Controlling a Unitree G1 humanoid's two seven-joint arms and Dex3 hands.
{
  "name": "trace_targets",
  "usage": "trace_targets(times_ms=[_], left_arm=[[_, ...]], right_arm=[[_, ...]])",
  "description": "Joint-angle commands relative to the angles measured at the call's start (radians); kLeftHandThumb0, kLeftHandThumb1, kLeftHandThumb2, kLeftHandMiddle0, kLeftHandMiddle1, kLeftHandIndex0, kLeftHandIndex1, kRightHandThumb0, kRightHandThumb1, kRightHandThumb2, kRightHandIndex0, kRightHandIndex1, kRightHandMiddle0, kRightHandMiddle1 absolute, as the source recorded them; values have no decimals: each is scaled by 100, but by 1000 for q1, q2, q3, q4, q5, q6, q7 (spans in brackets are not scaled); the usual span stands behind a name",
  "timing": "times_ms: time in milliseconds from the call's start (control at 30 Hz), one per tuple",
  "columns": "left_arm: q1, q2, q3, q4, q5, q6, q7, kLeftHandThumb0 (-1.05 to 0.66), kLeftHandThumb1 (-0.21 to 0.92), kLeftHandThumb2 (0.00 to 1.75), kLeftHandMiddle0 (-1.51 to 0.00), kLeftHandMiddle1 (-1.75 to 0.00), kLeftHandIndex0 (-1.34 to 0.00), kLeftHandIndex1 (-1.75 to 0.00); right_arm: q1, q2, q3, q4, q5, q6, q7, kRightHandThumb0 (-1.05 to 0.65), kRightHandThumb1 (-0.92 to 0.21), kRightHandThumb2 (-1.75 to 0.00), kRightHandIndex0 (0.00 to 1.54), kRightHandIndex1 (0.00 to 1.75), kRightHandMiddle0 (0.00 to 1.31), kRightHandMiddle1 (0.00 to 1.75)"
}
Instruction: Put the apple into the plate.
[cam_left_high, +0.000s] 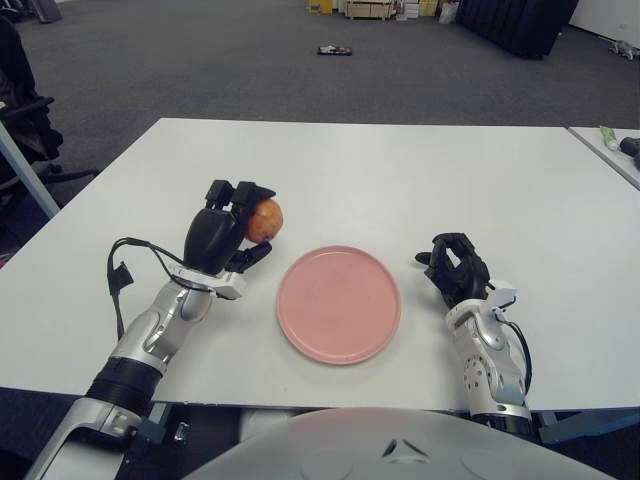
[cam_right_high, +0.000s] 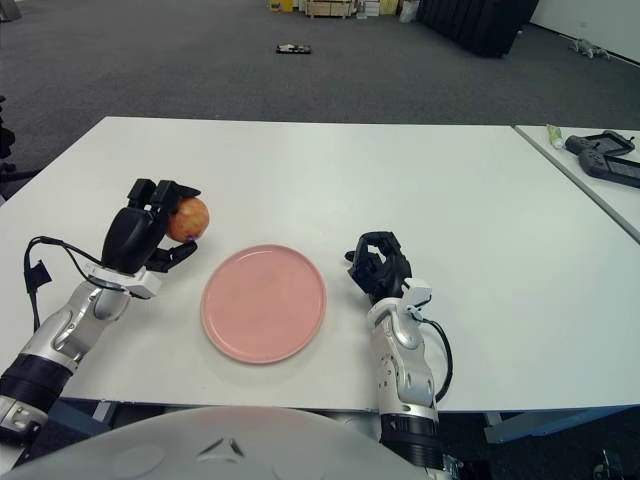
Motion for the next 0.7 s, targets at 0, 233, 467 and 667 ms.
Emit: trace_targets(times_ms=[0, 233, 467, 667], left_arm=[[16, -19, 39, -99, -33, 15, -36, -50, 24, 141, -129, -175, -67, -175], [44, -54, 71, -213, -47, 28, -80, -50, 23, 142, -129, -175, -68, -175], [60, -95, 74, -287, -29, 16, -99, -50, 24, 141, -129, -175, -67, -175], [65, -116, 42, -312, 13, -16, -106, -50, 24, 141, -129, -175, -67, -175]], right_arm=[[8, 20, -9, 18, 7, 38, -11, -1, -55, -97, 48, 154, 32, 175], [7, 22, -9, 19, 14, 36, -7, -1, -53, -100, 50, 154, 33, 175], [4, 19, -8, 27, 14, 30, 0, -1, -52, -101, 50, 154, 34, 175], [3, 18, -5, 33, 8, 19, 4, -1, -52, -103, 49, 157, 33, 175]])
